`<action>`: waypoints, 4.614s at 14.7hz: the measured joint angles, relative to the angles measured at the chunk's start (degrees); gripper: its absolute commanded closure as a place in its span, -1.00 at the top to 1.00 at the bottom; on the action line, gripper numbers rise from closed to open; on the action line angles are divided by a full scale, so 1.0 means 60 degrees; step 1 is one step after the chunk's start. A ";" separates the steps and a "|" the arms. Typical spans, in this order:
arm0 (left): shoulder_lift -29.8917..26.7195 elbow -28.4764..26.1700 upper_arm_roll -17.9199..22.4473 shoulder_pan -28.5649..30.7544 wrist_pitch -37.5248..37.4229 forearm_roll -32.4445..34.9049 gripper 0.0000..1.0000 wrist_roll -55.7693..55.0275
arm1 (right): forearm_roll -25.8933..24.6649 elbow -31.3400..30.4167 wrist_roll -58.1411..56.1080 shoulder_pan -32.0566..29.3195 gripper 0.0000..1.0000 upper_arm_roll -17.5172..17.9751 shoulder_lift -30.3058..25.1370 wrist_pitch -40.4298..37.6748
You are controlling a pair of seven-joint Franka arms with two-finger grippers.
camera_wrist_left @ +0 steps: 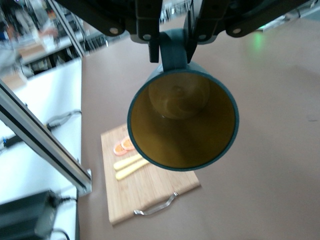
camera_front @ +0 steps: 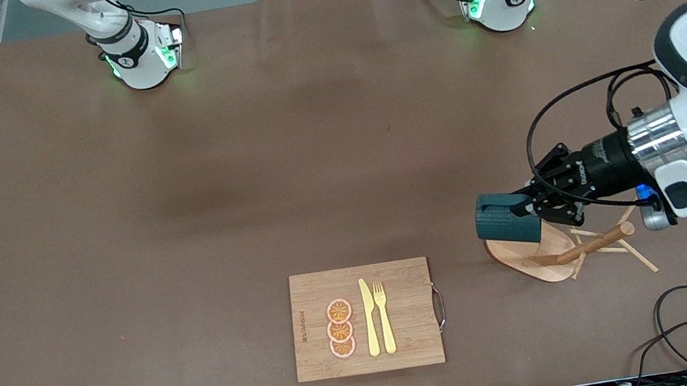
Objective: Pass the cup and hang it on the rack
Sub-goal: 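Lift the mug by its handle with the left gripper toward the rack, then hook the mug handle onto a rack peg with the left gripper, then open the left gripper and pull it back from the mug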
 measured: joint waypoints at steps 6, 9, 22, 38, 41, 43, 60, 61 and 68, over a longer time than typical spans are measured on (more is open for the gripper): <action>0.1129 -0.0064 -0.0003 0.1198 -0.1449 -0.1351 -1.00 0.3127 | 0.0000 0.0062 -0.0001 0.0035 1.00 0.0002 0.0001 0.0000; 0.1385 -0.0066 -0.0002 0.1509 -0.2034 -0.1357 -1.00 0.3995 | 0.0000 0.0066 -0.0002 0.0036 1.00 0.0002 0.0001 0.0000; 0.2125 -0.0067 -0.0001 0.2412 -0.2204 -0.2525 -0.99 0.4387 | -0.0002 0.0079 -0.0004 0.0038 1.00 -0.0001 0.0006 0.0000; 0.2542 -0.0063 -0.0001 0.3148 -0.2222 -0.2665 -0.97 0.4388 | -0.0008 0.0078 -0.0004 0.0038 1.00 -0.0015 0.0077 -0.0002; 0.2542 -0.0061 0.0000 0.3217 -0.2222 -0.2677 -0.71 0.4388 | -0.0009 0.0078 -0.0004 0.0037 1.00 -0.0016 0.0078 -0.0003; 0.2542 -0.0061 0.0000 0.3253 -0.2223 -0.2679 -0.28 0.4387 | -0.0010 0.0078 -0.0004 0.0037 1.00 -0.0016 0.0078 -0.0003; 0.1112 0.0288 -0.0339 0.3060 -0.2340 -0.2049 0.99 0.3076 | -0.0025 0.0076 -0.0004 0.0038 1.00 -0.0015 0.0091 -0.0007; 0.0885 0.0289 -0.0372 0.2928 -0.2342 -0.1732 0.99 0.3057 | -0.0027 0.0076 -0.0004 0.0038 1.00 -0.0015 0.0090 -0.0007; -0.0433 0.0375 -0.1094 0.2364 -0.2341 0.1268 0.99 0.3411 | -0.0448 0.0077 -0.0016 0.0056 1.00 -0.0007 0.0090 0.0188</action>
